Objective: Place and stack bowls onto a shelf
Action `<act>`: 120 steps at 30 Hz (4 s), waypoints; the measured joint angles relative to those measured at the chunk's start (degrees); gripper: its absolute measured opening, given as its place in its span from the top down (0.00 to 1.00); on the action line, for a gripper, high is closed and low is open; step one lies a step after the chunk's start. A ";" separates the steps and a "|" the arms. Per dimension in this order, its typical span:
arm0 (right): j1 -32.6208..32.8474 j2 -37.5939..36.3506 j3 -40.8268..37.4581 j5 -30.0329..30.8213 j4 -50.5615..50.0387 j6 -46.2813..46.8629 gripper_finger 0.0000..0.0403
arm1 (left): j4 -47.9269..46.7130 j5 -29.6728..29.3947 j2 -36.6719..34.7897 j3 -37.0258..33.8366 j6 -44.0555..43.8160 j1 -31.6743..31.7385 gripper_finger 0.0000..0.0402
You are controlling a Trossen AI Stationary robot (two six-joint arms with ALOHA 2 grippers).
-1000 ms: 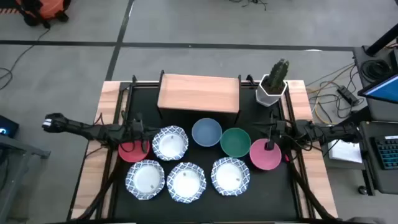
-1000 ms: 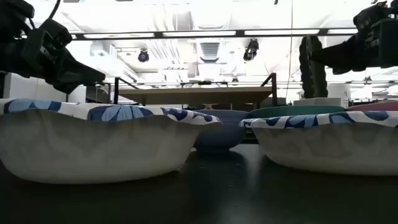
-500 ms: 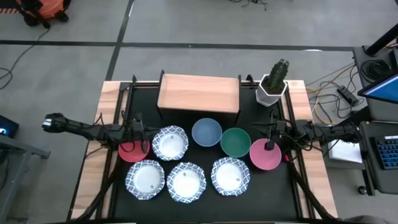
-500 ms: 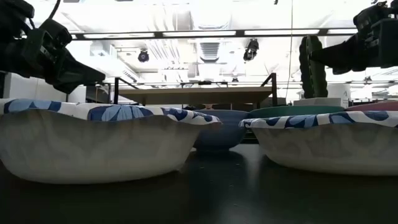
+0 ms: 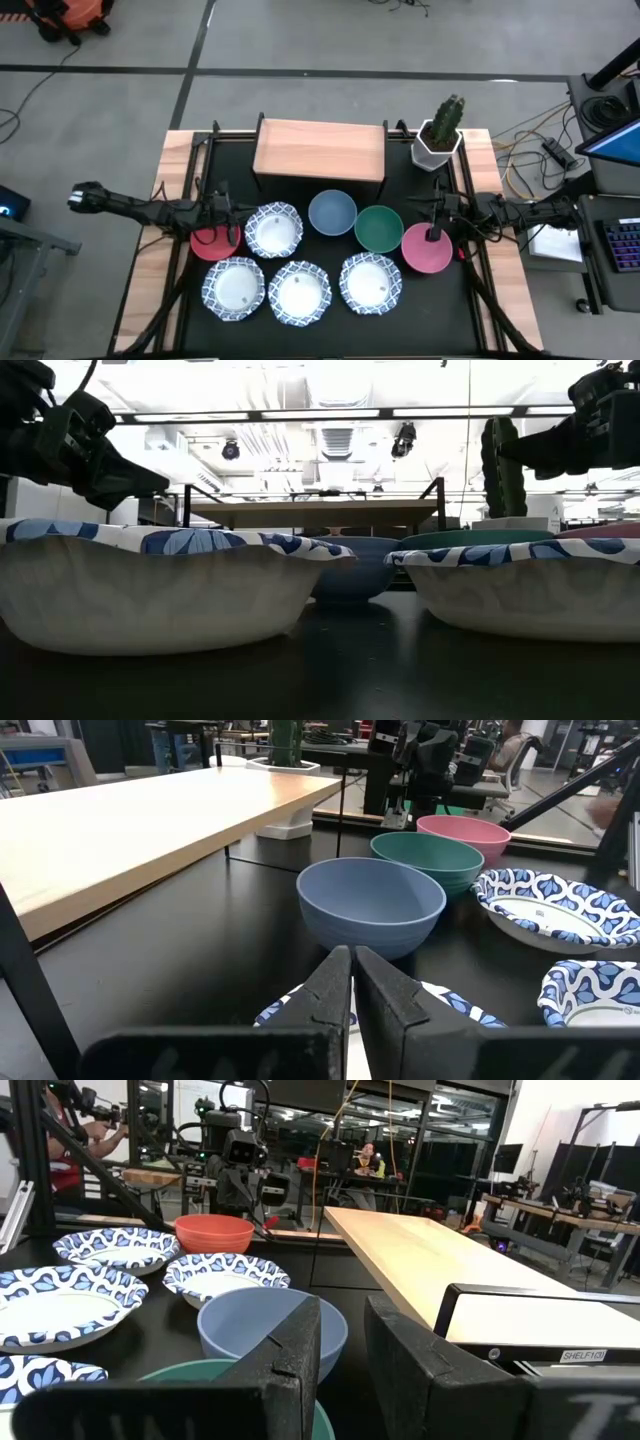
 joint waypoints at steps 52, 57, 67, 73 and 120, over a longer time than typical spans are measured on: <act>0.00 0.00 0.00 0.00 0.00 0.00 0.83 | 0.00 -0.02 -0.02 0.00 0.00 0.00 1.00; 0.00 0.02 0.00 0.00 0.00 0.00 0.83 | 0.03 -0.02 -0.02 0.00 0.22 0.02 1.00; 0.00 0.42 -0.07 -2.43 1.68 21.25 0.83 | 18.04 -0.07 -0.02 -0.01 -23.38 0.02 1.00; 0.00 0.92 -0.07 -1.64 7.79 20.23 0.83 | 26.22 -0.04 -0.02 0.00 -25.47 0.02 1.00; -7.65 23.17 33.24 4.48 -8.61 7.37 0.83 | -79.63 20.41 51.94 60.41 -73.16 -2.17 1.00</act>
